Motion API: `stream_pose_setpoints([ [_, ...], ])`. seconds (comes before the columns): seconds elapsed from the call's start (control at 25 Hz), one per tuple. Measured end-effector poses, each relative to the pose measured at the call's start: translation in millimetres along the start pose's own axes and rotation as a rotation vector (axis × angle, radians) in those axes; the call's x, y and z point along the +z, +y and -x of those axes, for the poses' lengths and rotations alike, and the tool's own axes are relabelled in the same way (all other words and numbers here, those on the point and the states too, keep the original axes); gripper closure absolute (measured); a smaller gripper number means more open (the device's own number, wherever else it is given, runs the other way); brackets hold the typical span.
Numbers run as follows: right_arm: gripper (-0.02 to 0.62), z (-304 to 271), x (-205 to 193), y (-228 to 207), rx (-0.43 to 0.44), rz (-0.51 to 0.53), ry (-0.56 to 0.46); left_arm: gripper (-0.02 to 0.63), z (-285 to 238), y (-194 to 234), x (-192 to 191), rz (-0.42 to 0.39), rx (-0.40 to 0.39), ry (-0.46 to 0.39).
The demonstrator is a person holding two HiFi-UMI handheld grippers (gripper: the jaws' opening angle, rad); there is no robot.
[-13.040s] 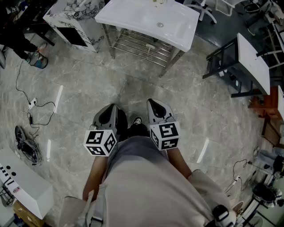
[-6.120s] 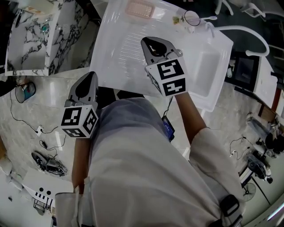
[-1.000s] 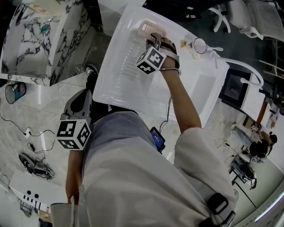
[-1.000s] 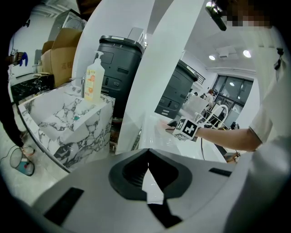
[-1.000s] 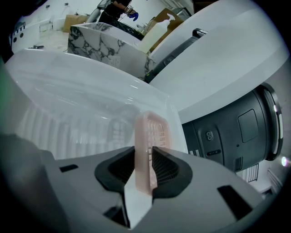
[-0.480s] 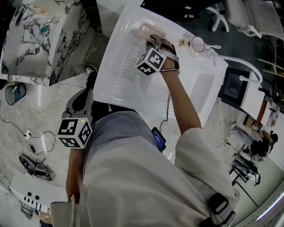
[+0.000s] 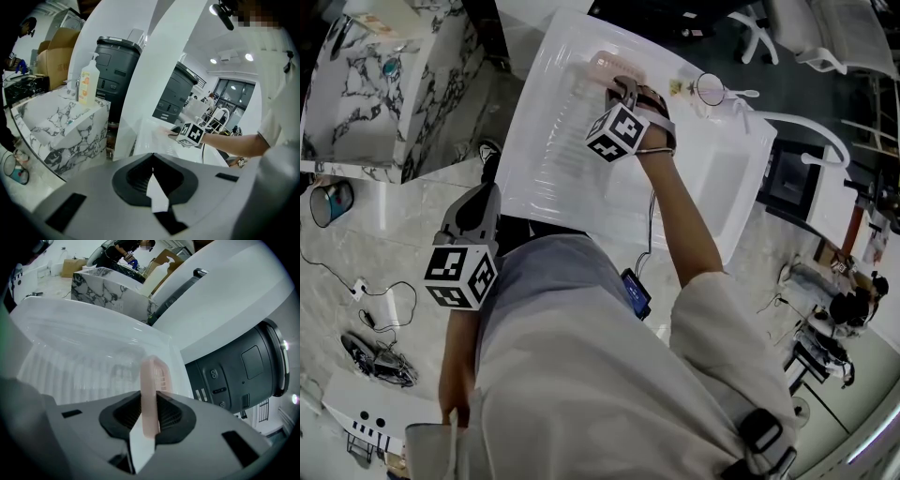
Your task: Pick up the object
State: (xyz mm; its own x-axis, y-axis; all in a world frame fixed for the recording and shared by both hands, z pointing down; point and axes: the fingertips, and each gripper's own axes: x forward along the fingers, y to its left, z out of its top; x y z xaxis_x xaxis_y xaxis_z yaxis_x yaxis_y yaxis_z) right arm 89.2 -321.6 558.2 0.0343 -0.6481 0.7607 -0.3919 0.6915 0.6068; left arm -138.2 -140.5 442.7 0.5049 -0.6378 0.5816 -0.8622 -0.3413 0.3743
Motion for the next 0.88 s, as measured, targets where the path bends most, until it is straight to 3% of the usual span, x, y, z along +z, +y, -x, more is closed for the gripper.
stream_pose_setpoints([
  [0.88, 0.512, 19, -18, 7, 0.028, -0.056, 0.007, 0.604, -1, -18, 1, -0.016, -0.028, -0.027],
])
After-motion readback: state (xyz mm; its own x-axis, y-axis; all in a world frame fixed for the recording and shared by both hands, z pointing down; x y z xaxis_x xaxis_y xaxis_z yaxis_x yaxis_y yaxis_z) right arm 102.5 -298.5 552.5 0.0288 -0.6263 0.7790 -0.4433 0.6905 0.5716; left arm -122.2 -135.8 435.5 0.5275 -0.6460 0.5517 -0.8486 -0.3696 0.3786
